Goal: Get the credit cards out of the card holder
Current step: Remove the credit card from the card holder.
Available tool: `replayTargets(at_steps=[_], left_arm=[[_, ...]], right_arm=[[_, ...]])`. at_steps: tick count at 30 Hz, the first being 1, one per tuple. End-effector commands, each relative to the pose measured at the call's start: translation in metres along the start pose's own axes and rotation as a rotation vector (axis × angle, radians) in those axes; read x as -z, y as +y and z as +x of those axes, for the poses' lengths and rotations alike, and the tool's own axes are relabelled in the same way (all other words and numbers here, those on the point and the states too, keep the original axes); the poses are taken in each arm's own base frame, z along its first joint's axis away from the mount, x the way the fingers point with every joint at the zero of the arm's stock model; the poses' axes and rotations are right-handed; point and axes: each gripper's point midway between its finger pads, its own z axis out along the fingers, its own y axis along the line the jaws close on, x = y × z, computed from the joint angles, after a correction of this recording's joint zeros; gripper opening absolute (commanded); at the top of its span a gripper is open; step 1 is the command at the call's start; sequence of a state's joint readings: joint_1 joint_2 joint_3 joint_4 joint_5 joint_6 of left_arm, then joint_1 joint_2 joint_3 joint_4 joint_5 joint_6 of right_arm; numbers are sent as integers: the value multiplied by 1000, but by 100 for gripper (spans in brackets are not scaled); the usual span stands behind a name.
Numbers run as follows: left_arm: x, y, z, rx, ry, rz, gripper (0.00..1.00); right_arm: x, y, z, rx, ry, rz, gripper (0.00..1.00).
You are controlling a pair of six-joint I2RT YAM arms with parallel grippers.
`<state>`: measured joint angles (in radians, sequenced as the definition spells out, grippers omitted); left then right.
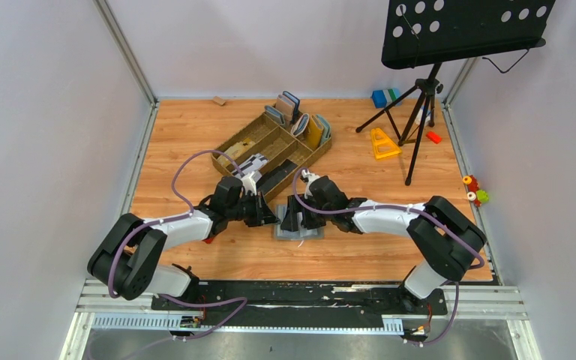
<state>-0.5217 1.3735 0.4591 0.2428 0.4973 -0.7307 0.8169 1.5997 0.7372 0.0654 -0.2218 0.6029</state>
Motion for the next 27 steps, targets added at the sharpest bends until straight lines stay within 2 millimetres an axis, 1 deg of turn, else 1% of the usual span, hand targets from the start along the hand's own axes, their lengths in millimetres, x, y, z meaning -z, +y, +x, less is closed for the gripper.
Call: replayTargets(at_steps=[1,4,9,11,13,14,16,20,21,22,25,27], left_arm=[[1,-11,-9,-43,-14,31,8],[1,-10,-8,-42,-10,31,7],[2,-10,-7,-46,-10,31,7],[2,-9,-7,-47,-8,27,7],[2,-9,-7,-50,-8,25,7],[2,-9,-7,-50,-7,26,7],[2,-10,-7,-50,-5,27,7],[3,-11,-8,-53,-8,29,7],[3,-11,-8,-54,-8,28,7],[3,-11,-8,-57,-9,26,7],[4,-10,-9,-62,-9,19,7],[5,-10,-9,-66,-10,17,7]], right_arm=[[2,6,-10,32,-30,-16,80],[0,7,-9,34,-22,-24,80],[-5,0,-4,28,2,1,66],[-4,-2,-3,28,2,9,62],[-2,-2,-3,31,-5,10,53],[-1,-2,-5,35,-11,10,44],[0,-5,-6,42,-14,28,39],[2,-14,-8,57,-16,74,37],[4,-19,-6,57,-8,97,38],[6,-23,-6,56,-6,117,39],[15,-34,-8,75,-17,179,48],[21,-43,-11,93,-29,232,49]])
